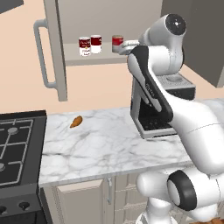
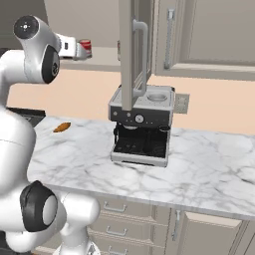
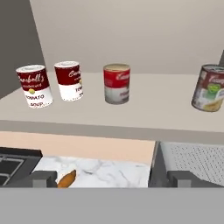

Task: Stack two cans on top of the other two cans in the cabinet.

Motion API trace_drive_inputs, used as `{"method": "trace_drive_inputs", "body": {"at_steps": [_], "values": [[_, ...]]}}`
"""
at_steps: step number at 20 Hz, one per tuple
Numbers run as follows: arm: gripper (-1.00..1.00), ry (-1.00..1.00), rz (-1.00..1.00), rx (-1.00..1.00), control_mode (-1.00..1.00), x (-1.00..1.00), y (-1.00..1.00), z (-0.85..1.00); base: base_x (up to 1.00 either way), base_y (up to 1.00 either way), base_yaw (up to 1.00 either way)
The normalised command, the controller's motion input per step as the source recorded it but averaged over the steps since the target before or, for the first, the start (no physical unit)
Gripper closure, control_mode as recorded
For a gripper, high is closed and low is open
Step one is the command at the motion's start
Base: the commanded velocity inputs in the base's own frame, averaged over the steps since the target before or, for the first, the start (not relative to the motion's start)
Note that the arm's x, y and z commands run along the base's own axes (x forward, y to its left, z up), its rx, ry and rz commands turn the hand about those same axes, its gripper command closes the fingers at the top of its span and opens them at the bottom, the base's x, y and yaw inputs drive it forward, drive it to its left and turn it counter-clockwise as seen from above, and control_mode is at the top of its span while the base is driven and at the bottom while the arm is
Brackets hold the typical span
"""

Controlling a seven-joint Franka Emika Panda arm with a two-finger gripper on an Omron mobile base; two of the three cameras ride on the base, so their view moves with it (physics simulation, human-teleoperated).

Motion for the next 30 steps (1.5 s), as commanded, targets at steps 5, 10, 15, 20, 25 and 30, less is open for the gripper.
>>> {"method": "trace_drive_inputs", "body": {"at_steps": [5, 10, 15, 20, 25, 30], "values": [[-1.0, 0.0, 0.05, -0.08, -1.0, 0.47, 0.03, -0.01, 0.0, 0.0, 0.0], [-1.0, 0.03, 0.0, -0.01, -1.0, 0.46, 0.07, -0.11, 0.0, 0.0, 0.0], [-1.0, 0.01, 0.0, 0.0, -1.0, 0.46, 0.03, -0.07, 0.0, 0.0, 0.0], [-1.0, 0.02, 0.0, 0.0, -1.0, 0.46, 0.0, -0.03, 0.0, 0.0, 0.0], [-1.0, 0.0, 0.0, 0.0, -1.0, 0.42, 0.04, -0.02, 0.0, 0.0, 0.0], [-1.0, 0.05, 0.0, 0.0, -1.0, 0.43, 0.08, -0.07, 0.0, 0.0, 0.0]]}}
